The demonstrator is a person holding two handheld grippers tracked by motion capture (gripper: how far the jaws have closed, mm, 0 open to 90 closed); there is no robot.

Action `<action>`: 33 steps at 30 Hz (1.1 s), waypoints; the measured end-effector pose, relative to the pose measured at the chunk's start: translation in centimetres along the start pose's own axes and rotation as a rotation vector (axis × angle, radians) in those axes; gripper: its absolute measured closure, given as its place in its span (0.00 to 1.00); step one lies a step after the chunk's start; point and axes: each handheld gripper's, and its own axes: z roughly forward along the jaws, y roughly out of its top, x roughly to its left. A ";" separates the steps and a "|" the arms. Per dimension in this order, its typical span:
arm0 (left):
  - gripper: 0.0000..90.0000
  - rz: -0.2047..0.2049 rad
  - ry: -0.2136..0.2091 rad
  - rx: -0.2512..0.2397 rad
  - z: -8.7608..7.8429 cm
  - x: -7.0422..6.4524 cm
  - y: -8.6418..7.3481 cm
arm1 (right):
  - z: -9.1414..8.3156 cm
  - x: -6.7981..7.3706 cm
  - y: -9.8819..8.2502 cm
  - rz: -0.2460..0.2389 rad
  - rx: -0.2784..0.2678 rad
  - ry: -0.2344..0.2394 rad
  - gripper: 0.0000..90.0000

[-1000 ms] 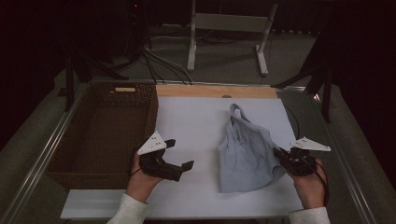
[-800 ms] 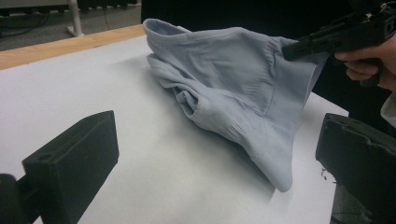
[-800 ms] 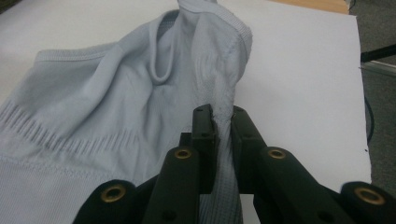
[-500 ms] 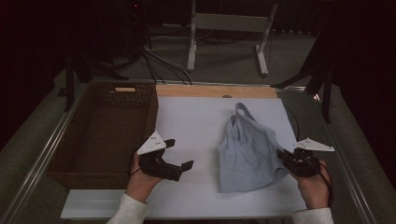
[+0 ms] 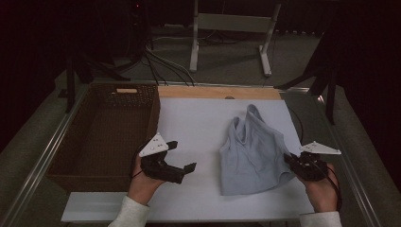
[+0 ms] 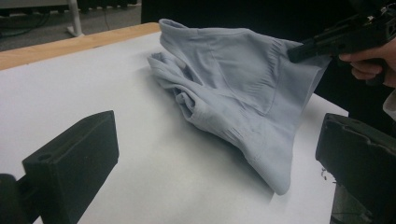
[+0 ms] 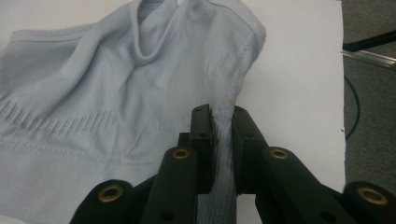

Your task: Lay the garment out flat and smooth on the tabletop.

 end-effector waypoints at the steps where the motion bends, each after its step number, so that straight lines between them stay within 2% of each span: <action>1: 0.00 0.000 -0.001 0.000 0.0 0.0 0.0 | 0.0 0.0 -0.1 -0.001 0.001 -0.003 0.91; 19: 0.00 0.000 0.000 -0.005 -0.2 0.0 0.1 | -0.9 -1.6 -0.8 0.034 0.012 -0.023 0.89; 22: 0.00 0.000 0.000 -0.005 -0.2 0.0 0.1 | -0.9 -1.5 -0.9 0.021 0.020 -0.022 0.87; 24: 0.00 -0.001 -0.001 -0.006 -0.1 0.0 0.1 | -0.8 -1.4 -0.9 0.014 0.028 -0.022 0.81; 28: 0.00 0.000 -0.004 -0.015 -0.1 -0.1 0.1 | -0.4 -1.3 -0.9 0.012 0.029 -0.019 0.60; 33: 0.00 -0.002 -0.004 -0.027 -0.1 -0.2 0.1 | -0.2 -1.1 -0.8 0.005 0.011 -0.027 0.44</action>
